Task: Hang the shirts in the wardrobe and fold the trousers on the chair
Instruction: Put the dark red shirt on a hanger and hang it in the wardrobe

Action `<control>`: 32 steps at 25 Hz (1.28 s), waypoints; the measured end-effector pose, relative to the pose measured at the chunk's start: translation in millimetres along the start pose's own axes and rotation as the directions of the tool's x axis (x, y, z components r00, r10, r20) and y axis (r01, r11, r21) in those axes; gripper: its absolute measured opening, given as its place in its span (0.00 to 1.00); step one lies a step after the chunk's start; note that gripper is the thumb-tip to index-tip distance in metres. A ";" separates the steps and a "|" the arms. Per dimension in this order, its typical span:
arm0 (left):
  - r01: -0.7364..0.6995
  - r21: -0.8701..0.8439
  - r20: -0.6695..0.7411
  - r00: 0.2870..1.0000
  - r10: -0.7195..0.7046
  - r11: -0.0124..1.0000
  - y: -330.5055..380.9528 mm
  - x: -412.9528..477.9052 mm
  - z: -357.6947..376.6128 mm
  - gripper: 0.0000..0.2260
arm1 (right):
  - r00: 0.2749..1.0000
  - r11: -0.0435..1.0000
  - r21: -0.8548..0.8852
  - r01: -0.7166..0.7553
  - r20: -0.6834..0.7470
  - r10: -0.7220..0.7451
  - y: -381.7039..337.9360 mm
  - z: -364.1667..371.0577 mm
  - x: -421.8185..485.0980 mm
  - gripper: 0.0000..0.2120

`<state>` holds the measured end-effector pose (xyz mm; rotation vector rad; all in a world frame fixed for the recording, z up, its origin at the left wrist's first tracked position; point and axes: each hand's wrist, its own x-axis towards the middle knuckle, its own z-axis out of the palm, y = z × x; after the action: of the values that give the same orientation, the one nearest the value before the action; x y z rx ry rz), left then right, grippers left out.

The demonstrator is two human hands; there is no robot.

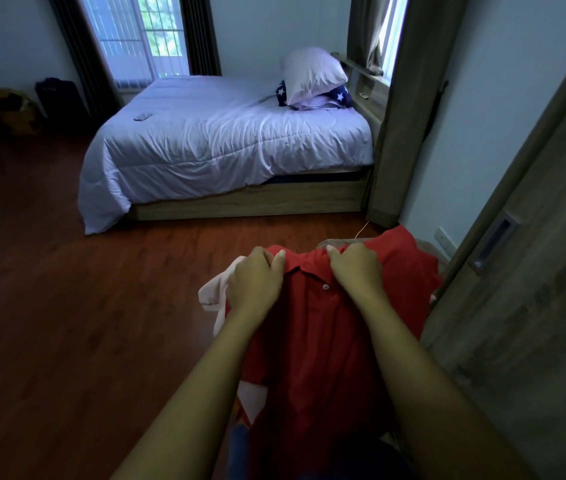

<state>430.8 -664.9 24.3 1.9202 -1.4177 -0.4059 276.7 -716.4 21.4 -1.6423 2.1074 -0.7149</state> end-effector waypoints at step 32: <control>-0.219 0.509 0.184 0.972 0.143 0.832 20.4 17.8 23.7 0.16 | 0.967 0.901 -0.361 0.242 0.170 -0.192 12.8 -22.9 27.4 0.21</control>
<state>408.0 -692.7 24.6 2.1805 -1.9421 -0.0525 246.7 -736.7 32.6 -2.0921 2.0816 -0.2535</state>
